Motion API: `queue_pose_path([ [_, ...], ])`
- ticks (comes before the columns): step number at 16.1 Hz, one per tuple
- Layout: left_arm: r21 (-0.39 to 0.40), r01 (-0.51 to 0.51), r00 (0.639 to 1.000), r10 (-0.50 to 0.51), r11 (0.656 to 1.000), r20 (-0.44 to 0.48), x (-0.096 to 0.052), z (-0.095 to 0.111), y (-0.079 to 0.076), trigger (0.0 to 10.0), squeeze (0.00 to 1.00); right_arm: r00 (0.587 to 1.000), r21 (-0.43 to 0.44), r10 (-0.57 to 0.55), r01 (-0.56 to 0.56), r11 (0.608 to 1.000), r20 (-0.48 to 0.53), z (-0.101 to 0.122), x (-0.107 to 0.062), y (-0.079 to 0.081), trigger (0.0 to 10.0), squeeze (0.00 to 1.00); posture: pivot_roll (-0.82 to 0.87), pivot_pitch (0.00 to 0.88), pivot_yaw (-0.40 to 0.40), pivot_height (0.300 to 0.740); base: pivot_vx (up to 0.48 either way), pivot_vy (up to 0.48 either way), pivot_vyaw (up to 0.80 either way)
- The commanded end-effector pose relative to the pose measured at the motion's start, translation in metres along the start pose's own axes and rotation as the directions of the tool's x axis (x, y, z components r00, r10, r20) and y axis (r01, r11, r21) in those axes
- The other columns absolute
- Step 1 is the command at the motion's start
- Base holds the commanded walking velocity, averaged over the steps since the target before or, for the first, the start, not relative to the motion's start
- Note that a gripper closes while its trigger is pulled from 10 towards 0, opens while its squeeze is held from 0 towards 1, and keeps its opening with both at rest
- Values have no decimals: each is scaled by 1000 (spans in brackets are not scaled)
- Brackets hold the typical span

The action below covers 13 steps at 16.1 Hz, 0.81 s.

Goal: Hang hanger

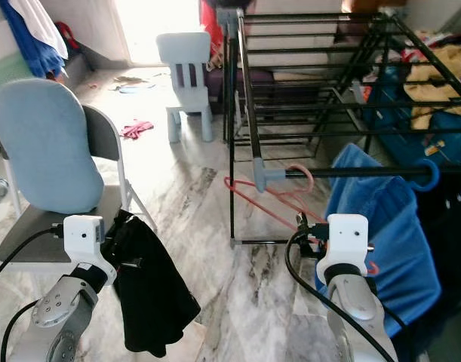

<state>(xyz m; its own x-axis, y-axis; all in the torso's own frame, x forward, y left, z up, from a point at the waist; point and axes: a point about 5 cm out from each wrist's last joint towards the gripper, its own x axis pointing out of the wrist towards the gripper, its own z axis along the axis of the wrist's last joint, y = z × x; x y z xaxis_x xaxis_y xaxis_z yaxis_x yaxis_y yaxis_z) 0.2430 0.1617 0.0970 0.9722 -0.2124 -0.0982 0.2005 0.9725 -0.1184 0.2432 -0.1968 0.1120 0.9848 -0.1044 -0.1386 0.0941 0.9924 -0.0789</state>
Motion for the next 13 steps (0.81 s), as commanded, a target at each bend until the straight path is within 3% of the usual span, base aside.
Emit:
queue_pose_path([
  [1, 3, 15, 1000, -15, 1000, 12, 3, 4, -1, 10000, 0, 1000, -6, 0, 0, 1000, 6, 3, 2, 1, 10000, 0, -124, 0, 25, 740, 352, 0, 0],
  [9, 2, 47, 999, -47, 999, 3, 3, 1, -5, 10000, 0, 1000, -8, 5, -5, 1000, 2, 3, 3, 2, 10000, 0, -122, 0, 24, 740, 373, 0, 0],
  [13, -8, 31, 1000, -31, 999, -8, 3, 0, -3, 10000, 0, 1000, -18, 17, -17, 1000, -15, 0, 3, 0, 10000, 0, -119, 0, 21, 740, 0, 0, 0],
])
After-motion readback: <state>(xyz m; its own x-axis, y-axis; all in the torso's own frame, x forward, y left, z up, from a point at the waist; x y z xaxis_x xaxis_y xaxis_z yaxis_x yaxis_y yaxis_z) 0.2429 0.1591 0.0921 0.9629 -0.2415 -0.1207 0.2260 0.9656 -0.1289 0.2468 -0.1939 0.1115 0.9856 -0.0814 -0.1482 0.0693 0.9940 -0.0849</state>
